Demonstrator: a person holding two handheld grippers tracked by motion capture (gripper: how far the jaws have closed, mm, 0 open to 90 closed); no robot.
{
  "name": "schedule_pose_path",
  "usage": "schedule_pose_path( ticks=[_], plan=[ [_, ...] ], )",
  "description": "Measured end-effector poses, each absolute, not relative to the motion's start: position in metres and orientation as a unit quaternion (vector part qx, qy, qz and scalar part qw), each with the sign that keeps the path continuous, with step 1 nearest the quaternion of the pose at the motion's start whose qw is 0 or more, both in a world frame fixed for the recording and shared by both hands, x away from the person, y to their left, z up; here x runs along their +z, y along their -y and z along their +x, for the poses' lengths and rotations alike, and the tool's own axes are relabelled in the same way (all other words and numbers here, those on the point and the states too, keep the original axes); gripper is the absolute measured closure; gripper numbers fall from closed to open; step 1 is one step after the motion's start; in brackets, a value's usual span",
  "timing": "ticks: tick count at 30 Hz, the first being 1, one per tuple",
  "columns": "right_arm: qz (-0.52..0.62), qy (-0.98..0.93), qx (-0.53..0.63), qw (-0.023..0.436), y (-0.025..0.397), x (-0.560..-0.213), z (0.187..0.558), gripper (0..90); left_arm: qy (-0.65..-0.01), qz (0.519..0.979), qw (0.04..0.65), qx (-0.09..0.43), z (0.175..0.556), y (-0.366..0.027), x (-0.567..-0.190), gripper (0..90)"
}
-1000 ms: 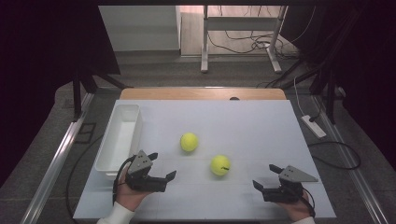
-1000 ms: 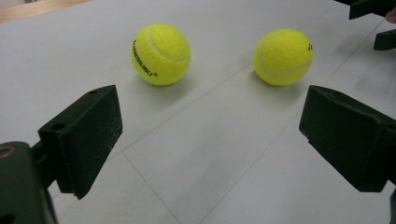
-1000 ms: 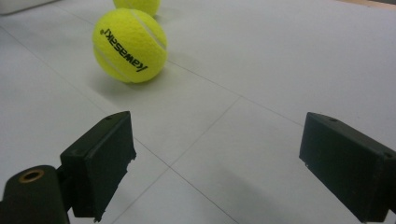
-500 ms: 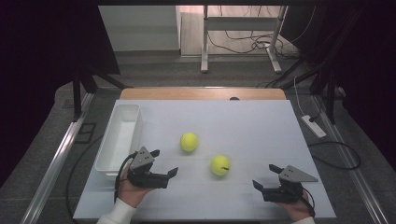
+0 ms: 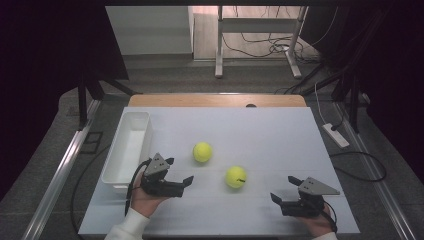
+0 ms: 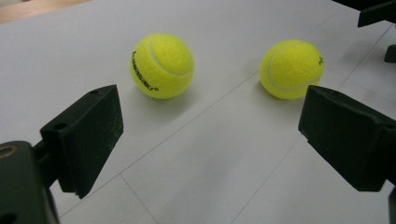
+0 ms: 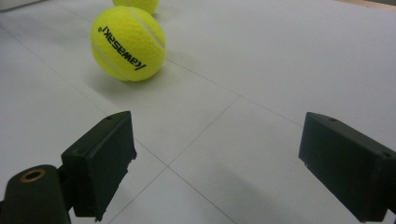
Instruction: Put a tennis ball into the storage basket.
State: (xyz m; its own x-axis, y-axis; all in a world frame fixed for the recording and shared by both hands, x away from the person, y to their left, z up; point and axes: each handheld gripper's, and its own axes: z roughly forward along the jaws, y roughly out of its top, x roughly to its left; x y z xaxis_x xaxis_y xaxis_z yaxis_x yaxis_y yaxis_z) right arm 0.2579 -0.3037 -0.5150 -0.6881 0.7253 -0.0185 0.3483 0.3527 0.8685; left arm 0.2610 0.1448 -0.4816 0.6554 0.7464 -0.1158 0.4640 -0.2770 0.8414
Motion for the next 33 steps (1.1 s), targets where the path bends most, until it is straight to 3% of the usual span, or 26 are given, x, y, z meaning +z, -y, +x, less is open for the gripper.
schedule_pose_path(
  ticks=[33],
  plan=[
    [0.334, -0.800, 0.453, 0.209, 0.304, -0.516, 0.258, 10.3, -0.389, 0.799, 0.438, 0.138, 0.289, -0.128, -0.487, 7.4]
  ],
)
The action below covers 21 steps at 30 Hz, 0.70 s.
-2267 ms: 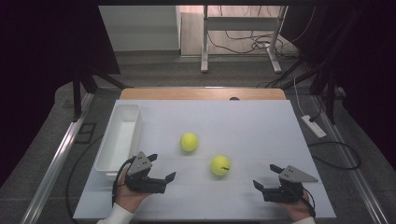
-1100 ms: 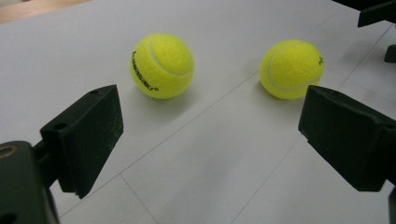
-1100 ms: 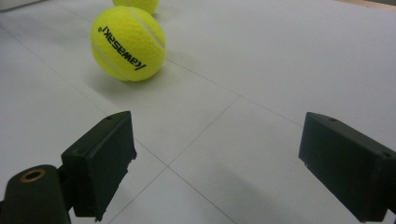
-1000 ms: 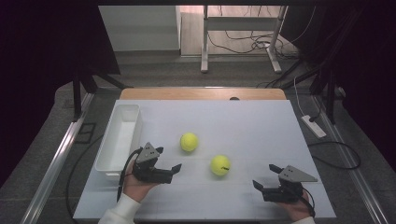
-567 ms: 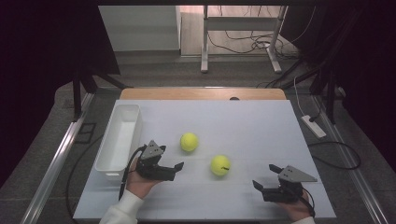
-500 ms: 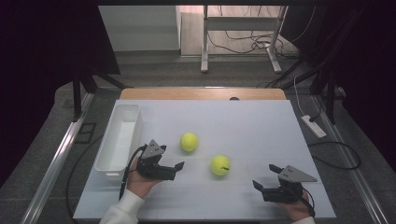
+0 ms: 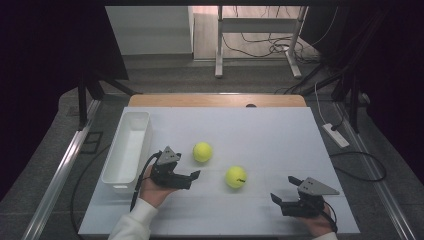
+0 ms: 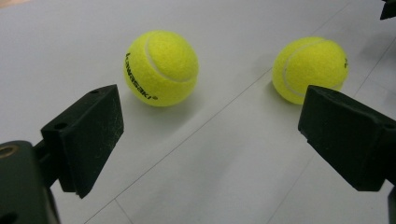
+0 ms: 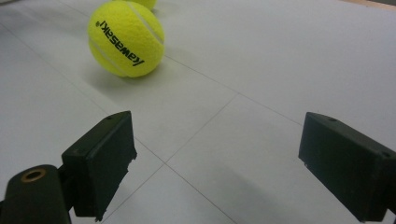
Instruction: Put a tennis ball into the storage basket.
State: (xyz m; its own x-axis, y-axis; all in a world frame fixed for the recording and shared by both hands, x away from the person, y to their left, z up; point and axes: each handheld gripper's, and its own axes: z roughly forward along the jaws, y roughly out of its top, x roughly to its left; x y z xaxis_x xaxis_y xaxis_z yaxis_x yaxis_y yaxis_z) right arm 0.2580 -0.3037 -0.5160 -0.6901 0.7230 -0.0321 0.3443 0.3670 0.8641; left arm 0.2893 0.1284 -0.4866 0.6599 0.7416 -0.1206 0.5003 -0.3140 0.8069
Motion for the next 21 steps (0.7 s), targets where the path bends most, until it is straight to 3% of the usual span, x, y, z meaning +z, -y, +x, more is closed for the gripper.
schedule_pose_path(
  ticks=[21],
  plan=[
    [0.334, -0.801, 0.449, 0.212, 0.304, -0.517, 0.258, 10.4, -0.397, 0.800, 0.434, 0.117, 0.313, -0.119, -0.489, 7.6]
  ],
)
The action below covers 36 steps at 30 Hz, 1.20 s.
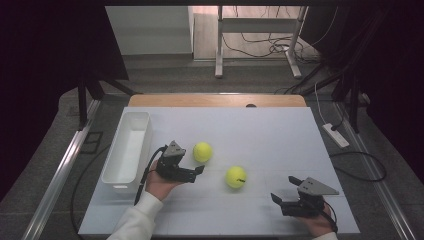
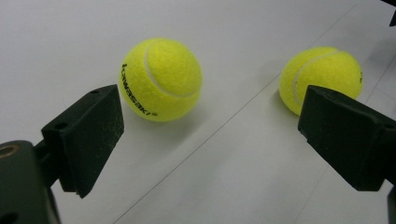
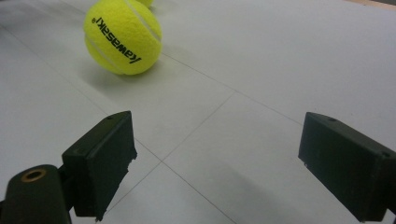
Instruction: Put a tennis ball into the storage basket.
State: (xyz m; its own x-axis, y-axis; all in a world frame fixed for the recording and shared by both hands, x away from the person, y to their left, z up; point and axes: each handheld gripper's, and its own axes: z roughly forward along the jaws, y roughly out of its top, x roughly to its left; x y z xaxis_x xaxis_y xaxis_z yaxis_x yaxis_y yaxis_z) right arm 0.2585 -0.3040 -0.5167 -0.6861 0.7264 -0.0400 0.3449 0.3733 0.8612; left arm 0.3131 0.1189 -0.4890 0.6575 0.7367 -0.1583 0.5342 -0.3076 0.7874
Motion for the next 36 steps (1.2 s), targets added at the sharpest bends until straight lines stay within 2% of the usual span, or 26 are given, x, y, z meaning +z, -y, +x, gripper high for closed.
schedule_pose_path(
  ticks=[11, 36],
  plan=[
    [0.335, -0.801, 0.448, 0.212, 0.305, -0.517, 0.259, 10.4, -0.388, 0.808, 0.422, 0.139, 0.324, -0.112, -0.485, 7.4],
    [0.333, -0.804, 0.444, 0.211, 0.305, -0.518, 0.259, 10.5, -0.411, 0.807, 0.407, 0.119, 0.355, -0.106, -0.495, 6.9]
  ],
)
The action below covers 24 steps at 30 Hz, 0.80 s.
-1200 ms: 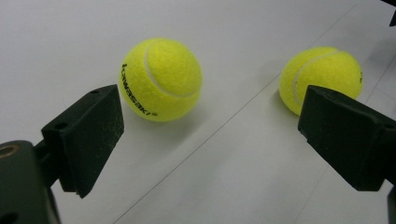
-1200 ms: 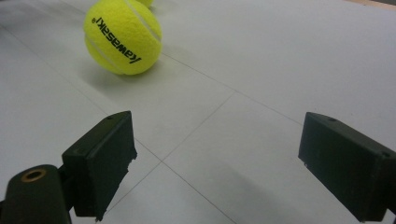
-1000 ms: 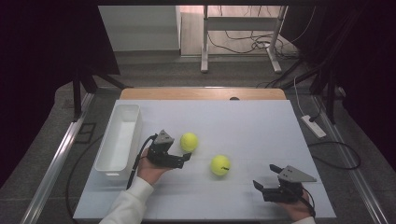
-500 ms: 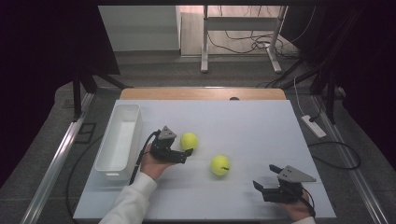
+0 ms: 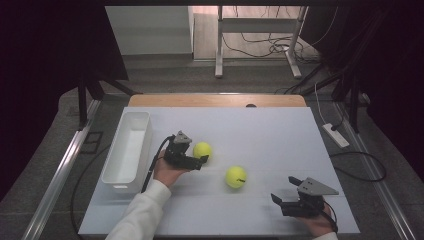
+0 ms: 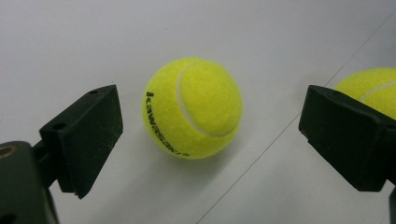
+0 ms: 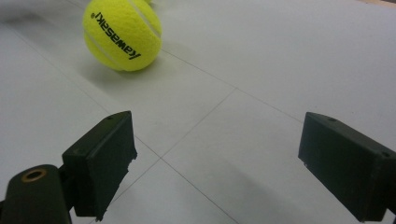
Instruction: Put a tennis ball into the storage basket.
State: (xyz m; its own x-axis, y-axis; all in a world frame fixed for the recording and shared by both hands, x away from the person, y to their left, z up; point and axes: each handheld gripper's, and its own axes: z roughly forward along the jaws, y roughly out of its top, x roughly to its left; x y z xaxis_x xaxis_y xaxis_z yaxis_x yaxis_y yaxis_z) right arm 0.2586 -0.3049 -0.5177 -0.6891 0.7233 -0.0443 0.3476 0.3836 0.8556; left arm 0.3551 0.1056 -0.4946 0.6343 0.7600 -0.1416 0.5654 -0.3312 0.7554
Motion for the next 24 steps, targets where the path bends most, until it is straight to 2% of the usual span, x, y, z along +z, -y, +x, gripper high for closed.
schedule_pose_path(
  ticks=[24],
  plan=[
    [0.333, -0.805, 0.443, 0.212, 0.306, -0.519, 0.259, 10.5, -0.423, 0.815, 0.381, 0.105, 0.381, -0.093, -0.506, 5.7]
  ],
)
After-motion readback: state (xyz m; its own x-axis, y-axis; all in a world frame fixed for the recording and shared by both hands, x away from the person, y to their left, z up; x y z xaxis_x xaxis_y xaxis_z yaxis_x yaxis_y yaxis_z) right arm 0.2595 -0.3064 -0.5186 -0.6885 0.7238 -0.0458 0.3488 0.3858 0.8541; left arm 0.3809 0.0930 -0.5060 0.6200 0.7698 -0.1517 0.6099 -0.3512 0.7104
